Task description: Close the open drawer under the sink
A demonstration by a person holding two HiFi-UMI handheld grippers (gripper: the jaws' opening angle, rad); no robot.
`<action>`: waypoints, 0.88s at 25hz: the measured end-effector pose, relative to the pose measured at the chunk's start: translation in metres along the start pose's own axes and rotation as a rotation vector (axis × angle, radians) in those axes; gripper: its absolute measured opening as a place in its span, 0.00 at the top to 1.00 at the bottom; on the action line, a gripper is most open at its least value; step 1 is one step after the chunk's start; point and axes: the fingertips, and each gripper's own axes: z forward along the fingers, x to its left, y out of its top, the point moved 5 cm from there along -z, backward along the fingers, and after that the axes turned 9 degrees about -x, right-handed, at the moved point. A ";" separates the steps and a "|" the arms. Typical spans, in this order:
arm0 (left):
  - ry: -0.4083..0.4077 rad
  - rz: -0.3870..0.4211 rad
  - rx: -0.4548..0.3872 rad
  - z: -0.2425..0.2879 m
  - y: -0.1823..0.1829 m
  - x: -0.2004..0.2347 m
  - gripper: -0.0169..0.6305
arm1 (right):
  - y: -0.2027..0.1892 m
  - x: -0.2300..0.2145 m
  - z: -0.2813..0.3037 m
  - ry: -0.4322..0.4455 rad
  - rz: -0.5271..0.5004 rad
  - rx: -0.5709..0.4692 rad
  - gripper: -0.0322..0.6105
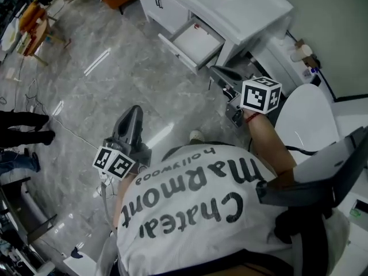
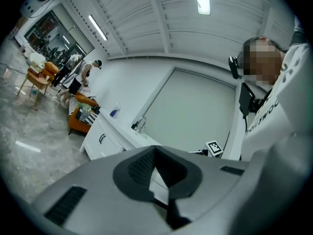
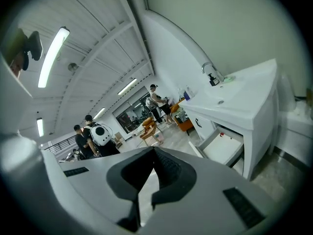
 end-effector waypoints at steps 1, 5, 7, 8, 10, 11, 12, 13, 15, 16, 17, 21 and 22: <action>0.011 0.002 0.008 0.004 0.001 0.005 0.96 | 0.000 -0.004 0.004 -0.008 0.008 0.004 0.93; 0.019 -0.008 0.041 0.017 -0.001 0.024 0.96 | -0.010 -0.021 0.018 -0.037 0.075 0.014 0.93; 0.010 0.007 0.073 0.026 -0.001 0.037 0.96 | -0.014 -0.028 0.026 -0.052 0.105 0.007 0.93; 0.001 0.021 0.090 0.031 -0.001 0.043 0.96 | -0.015 -0.031 0.030 -0.061 0.113 0.001 0.93; -0.039 0.045 0.125 0.045 0.000 0.056 0.96 | -0.013 -0.038 0.034 -0.096 0.127 -0.024 0.93; -0.071 0.053 0.146 0.055 0.001 0.063 0.96 | -0.012 -0.041 0.035 -0.122 0.134 -0.046 0.93; -0.107 0.058 0.171 0.066 0.004 0.071 0.96 | -0.010 -0.043 0.036 -0.150 0.139 -0.071 0.93; -0.144 0.064 0.197 0.078 0.008 0.080 0.96 | -0.006 -0.045 0.038 -0.178 0.141 -0.096 0.93; -0.213 0.089 0.248 0.104 0.019 0.095 0.96 | 0.002 -0.047 0.045 -0.230 0.140 -0.138 0.93; -0.245 0.108 0.272 0.117 0.024 0.103 0.96 | 0.007 -0.048 0.049 -0.254 0.139 -0.158 0.93; -0.274 0.126 0.294 0.130 0.028 0.110 0.96 | 0.012 -0.049 0.053 -0.279 0.138 -0.180 0.93; -0.388 0.164 0.353 0.171 0.037 0.140 0.96 | 0.021 -0.049 0.071 -0.357 0.156 -0.264 0.93; -0.414 0.162 0.363 0.181 0.039 0.147 0.96 | 0.021 -0.048 0.075 -0.378 0.158 -0.275 0.93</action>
